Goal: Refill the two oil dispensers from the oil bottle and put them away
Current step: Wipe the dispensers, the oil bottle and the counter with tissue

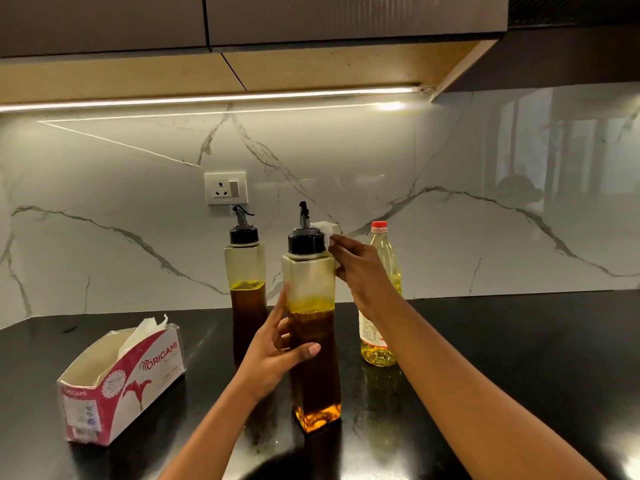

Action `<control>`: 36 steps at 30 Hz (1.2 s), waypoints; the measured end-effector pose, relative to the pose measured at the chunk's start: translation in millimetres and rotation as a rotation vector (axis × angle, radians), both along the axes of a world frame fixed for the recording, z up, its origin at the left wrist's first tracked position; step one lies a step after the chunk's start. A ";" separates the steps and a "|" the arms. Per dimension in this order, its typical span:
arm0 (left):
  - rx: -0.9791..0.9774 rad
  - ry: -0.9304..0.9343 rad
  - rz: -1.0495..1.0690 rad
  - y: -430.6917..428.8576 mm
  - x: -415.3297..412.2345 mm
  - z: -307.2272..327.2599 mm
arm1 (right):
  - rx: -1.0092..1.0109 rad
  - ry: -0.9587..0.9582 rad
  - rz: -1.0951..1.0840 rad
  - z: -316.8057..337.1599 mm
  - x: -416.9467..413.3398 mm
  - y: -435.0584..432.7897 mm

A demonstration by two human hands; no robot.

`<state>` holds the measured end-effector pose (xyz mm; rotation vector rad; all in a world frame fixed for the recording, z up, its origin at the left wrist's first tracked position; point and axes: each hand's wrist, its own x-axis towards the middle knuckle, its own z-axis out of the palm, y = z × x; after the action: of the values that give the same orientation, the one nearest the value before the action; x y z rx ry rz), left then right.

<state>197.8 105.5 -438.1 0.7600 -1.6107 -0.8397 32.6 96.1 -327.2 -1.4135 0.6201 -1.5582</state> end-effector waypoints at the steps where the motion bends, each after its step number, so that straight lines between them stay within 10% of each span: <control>1: 0.012 0.009 -0.012 -1.7 0.6 0.7 | -0.061 0.012 -0.085 -6.4 -1.6 3.0; 5: 0.080 0.058 -0.076 -8.5 5.0 2.2 | -0.302 0.118 -0.261 -25.3 1.6 8.8; 11: 0.213 0.063 -0.202 -14.5 21.8 9.1 | 0.062 -0.005 0.089 6.8 5.9 -8.2; 16: 0.279 0.083 -0.316 -14.7 24.2 6.1 | -0.026 0.016 -0.038 1.2 8.6 -2.0; 23: 0.208 0.156 -0.222 3.5 13.2 -0.3 | -0.308 0.078 -0.204 -21.9 4.9 12.2; 28: 0.001 -0.055 0.240 20.1 -27.0 3.7 | -0.358 0.080 -0.242 -18.1 7.4 8.5; 36: 0.035 -0.031 0.030 6.8 6.6 1.2 | -0.112 0.030 -0.052 -1.2 9.7 -2.5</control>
<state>204.3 112.3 -436.9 0.8245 -1.6117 -0.8402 42.3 93.6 -328.5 -1.5169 0.5993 -1.6367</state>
